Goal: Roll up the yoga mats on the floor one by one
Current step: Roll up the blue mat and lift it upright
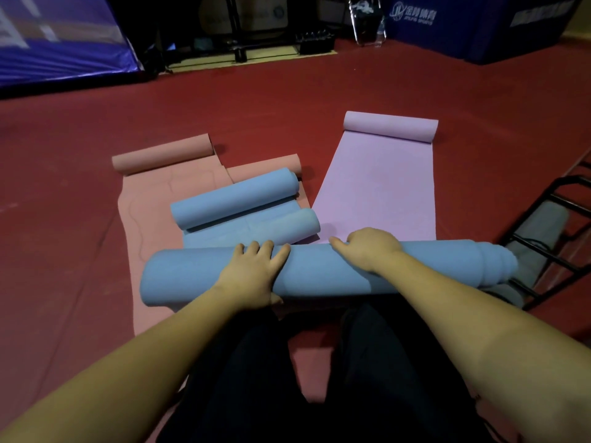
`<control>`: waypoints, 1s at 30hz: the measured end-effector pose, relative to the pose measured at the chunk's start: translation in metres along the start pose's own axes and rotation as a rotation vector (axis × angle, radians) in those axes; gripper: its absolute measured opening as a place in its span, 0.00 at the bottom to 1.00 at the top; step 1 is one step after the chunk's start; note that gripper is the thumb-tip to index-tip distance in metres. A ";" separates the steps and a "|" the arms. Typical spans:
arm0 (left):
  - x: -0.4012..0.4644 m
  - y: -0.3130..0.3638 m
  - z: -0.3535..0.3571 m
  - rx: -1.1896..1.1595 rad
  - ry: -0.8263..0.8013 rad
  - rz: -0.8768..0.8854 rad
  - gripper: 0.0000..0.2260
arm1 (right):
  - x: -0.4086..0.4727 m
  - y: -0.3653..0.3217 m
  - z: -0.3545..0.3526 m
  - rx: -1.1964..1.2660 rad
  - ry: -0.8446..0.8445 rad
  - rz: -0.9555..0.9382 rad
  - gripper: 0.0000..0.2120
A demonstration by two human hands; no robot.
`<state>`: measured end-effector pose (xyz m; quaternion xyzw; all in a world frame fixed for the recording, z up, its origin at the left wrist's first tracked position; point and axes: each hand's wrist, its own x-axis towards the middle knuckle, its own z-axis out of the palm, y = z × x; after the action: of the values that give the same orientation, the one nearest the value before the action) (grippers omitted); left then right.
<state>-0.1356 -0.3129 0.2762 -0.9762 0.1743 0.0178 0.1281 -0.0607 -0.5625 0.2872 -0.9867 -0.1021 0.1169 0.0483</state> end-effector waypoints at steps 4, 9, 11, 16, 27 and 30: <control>-0.012 -0.005 -0.028 -0.059 -0.033 0.062 0.49 | -0.008 0.004 -0.018 0.039 -0.167 0.001 0.36; -0.019 -0.001 -0.036 -0.135 -0.103 0.091 0.47 | -0.015 0.008 -0.021 0.079 -0.300 0.011 0.35; -0.014 0.000 -0.033 -0.205 -0.165 0.069 0.47 | -0.014 0.007 -0.015 0.083 -0.287 0.021 0.34; 0.003 -0.013 -0.035 -0.459 -0.333 0.000 0.42 | -0.014 0.003 -0.010 0.062 0.160 -0.038 0.21; 0.046 -0.021 -0.029 -0.675 -0.484 -0.211 0.31 | -0.045 -0.005 0.029 -0.117 0.309 -0.017 0.42; 0.051 -0.015 -0.024 -0.616 -0.460 -0.237 0.32 | -0.039 -0.004 0.023 -0.121 0.287 -0.003 0.44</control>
<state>-0.0822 -0.3223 0.2994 -0.9528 0.0140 0.2722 -0.1336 -0.1037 -0.5655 0.2736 -0.9942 -0.1024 -0.0317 0.0031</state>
